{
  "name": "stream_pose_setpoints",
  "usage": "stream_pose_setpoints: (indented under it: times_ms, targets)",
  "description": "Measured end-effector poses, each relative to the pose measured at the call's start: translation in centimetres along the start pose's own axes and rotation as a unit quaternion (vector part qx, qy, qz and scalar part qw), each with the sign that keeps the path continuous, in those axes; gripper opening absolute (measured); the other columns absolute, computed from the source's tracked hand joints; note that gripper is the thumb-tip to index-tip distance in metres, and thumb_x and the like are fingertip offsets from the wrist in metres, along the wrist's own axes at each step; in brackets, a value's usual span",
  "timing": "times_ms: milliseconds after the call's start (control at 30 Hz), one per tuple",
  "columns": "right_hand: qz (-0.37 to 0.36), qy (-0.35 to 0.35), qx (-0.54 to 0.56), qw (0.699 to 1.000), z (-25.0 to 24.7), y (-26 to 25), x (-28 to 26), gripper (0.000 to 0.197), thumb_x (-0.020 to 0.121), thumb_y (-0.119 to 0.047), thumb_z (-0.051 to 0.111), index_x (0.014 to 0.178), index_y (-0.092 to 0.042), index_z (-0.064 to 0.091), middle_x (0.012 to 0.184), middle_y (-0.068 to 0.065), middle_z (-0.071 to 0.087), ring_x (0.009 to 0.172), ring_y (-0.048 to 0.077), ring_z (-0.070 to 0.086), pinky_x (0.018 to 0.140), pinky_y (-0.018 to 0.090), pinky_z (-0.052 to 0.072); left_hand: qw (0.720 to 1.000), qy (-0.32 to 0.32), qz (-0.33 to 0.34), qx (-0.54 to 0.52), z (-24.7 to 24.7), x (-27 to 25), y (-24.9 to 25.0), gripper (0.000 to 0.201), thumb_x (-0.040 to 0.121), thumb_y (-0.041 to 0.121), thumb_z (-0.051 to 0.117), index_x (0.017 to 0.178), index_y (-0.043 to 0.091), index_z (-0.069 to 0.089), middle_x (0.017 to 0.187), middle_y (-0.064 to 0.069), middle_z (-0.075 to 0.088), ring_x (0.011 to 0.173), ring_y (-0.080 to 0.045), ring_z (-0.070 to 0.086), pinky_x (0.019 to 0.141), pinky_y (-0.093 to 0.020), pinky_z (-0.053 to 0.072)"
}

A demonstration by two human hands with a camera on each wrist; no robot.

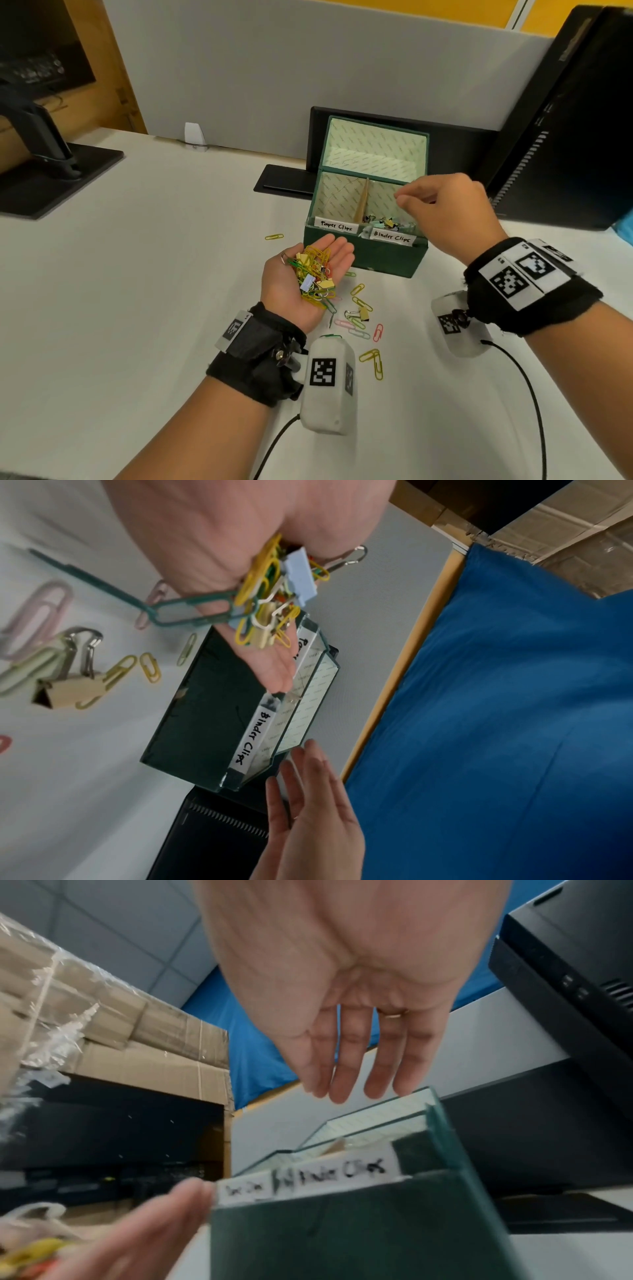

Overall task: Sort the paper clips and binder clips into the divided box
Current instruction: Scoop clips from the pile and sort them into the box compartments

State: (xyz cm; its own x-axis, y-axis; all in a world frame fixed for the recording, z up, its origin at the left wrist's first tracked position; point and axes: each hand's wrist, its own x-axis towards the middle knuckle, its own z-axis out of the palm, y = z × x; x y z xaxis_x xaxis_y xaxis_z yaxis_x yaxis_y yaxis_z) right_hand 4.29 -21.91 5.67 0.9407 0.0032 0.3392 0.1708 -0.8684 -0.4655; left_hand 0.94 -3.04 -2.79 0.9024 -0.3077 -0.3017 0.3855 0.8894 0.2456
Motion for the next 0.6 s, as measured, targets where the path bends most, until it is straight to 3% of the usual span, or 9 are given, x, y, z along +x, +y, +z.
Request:
stream_pose_setpoints:
  times_ms: [100, 167, 233, 300, 333, 400, 500, 600]
  targets:
    - [-0.030, -0.074, 0.062, 0.995, -0.1, -1.8, -1.7, 0.013, 0.090, -0.035, 0.064, 0.092, -0.027, 0.075, 0.079, -0.020, 0.067, 0.074, -0.003, 0.061, 0.064, 0.010, 0.044, 1.000, 0.001, -0.003, 0.007, 0.0, -0.1, 0.0, 0.042, 0.099, 0.020, 0.032, 0.105, -0.012, 0.058, 0.097, -0.030, 0.067, 0.096, -0.041, 0.060, 0.082, -0.051, 0.044]
    - [-0.051, -0.170, 0.082, 0.981, 0.3, -3.1, -3.1, 0.012, 0.085, -0.039, 0.068, 0.084, -0.030, 0.076, 0.073, -0.014, 0.070, 0.068, 0.003, 0.063, 0.061, 0.015, 0.049, 1.000, 0.006, 0.001, 0.009, 0.0, -0.1, 0.0, 0.041, 0.099, 0.020, 0.032, 0.106, -0.011, 0.058, 0.105, -0.029, 0.065, 0.099, -0.040, 0.060, 0.083, -0.049, 0.046]
    - [-0.061, -0.226, 0.096, 0.967, 1.0, -3.9, -4.2, 0.012, 0.080, -0.040, 0.073, 0.081, -0.029, 0.077, 0.075, -0.012, 0.072, 0.070, 0.011, 0.065, 0.068, 0.025, 0.055, 1.000, 0.009, 0.004, 0.018, -0.1, 0.0, 0.0, 0.041, 0.098, 0.022, 0.032, 0.110, -0.007, 0.058, 0.120, -0.027, 0.060, 0.113, -0.039, 0.057, 0.092, -0.044, 0.046]
    - [-0.071, -0.237, 0.111, 0.962, 1.8, -4.4, -4.9, 0.013, 0.076, -0.037, 0.079, 0.082, -0.026, 0.076, 0.078, -0.009, 0.073, 0.073, 0.010, 0.068, 0.075, 0.031, 0.057, 0.999, 0.010, 0.003, 0.033, -0.2, 0.0, 0.0, 0.042, 0.098, 0.025, 0.031, 0.115, -0.003, 0.058, 0.127, -0.024, 0.058, 0.121, -0.037, 0.054, 0.098, -0.044, 0.043]
    - [-0.078, -0.241, 0.107, 0.961, 2.2, -4.6, -5.0, 0.015, 0.074, -0.034, 0.081, 0.085, -0.025, 0.076, 0.078, -0.008, 0.073, 0.073, 0.006, 0.068, 0.076, 0.030, 0.056, 0.999, 0.012, 0.002, 0.039, -0.2, -0.1, 0.0, 0.042, 0.098, 0.026, 0.031, 0.115, -0.001, 0.059, 0.123, -0.023, 0.060, 0.115, -0.036, 0.057, 0.092, -0.044, 0.046]
    - [-0.095, -0.249, 0.081, 0.960, 2.9, -4.9, -5.4, 0.022, 0.073, -0.030, 0.083, 0.092, -0.024, 0.076, 0.078, -0.010, 0.072, 0.070, 0.000, 0.064, 0.073, 0.019, 0.053, 0.999, 0.018, 0.003, 0.040, 0.0, -0.2, 0.0, 0.042, 0.098, 0.027, 0.032, 0.112, 0.001, 0.061, 0.108, -0.020, 0.065, 0.095, -0.032, 0.063, 0.076, -0.042, 0.049]
    - [-0.099, -0.244, 0.077, 0.962, 4.0, -5.2, -5.7, 0.022, 0.074, -0.022, 0.082, 0.095, -0.024, 0.077, 0.077, -0.011, 0.072, 0.065, -0.006, 0.061, 0.068, 0.007, 0.047, 0.999, 0.030, 0.008, 0.031, 0.0, -0.1, -0.1, 0.042, 0.098, 0.028, 0.031, 0.112, 0.002, 0.061, 0.101, -0.018, 0.066, 0.090, -0.031, 0.062, 0.071, -0.042, 0.048]
    - [-0.073, -0.222, 0.102, 0.967, 4.4, -5.2, -5.4, 0.011, 0.076, -0.016, 0.081, 0.086, -0.021, 0.079, 0.076, -0.009, 0.073, 0.068, 0.000, 0.065, 0.069, 0.015, 0.053, 0.999, 0.032, 0.015, 0.018, -0.3, 0.1, -0.2, 0.043, 0.098, 0.027, 0.030, 0.112, 0.001, 0.062, 0.102, -0.021, 0.066, 0.087, -0.033, 0.065, 0.068, -0.043, 0.052]
